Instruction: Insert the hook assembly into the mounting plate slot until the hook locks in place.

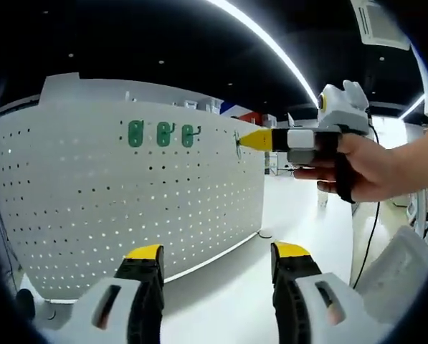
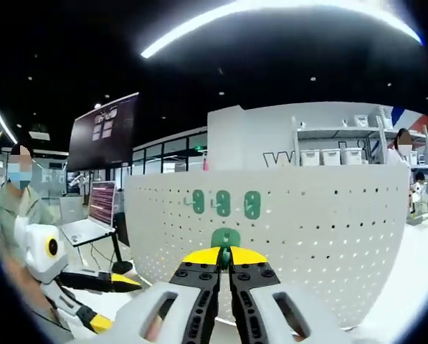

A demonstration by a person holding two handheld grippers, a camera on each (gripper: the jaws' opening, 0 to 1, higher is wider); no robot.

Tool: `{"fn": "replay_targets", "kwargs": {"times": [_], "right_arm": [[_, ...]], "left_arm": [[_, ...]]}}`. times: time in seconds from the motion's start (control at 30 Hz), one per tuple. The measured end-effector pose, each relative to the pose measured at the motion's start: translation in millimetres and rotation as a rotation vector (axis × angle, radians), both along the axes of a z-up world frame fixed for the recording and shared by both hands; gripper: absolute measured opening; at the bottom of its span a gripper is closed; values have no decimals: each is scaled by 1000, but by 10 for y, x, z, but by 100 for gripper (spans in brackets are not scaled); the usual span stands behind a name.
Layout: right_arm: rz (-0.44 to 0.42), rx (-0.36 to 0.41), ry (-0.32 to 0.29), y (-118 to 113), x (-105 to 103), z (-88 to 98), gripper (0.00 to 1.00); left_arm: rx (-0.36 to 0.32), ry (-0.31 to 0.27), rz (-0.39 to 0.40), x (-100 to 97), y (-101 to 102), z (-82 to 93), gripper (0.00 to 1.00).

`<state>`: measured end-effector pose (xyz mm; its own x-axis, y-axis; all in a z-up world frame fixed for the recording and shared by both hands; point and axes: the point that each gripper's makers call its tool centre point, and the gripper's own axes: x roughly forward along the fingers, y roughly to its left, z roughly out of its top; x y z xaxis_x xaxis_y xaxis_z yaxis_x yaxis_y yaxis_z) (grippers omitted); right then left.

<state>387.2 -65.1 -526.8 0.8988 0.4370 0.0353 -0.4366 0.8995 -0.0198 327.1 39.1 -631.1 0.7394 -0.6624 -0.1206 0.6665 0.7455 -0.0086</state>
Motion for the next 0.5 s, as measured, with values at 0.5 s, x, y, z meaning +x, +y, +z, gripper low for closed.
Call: {"fn": "replay_targets", "kwargs": {"times": [0.5], "right_arm": [[-130,-5,-12,-276,363,147,2]], "left_arm": [[11,13,29,-118,235,-98,61]]}}
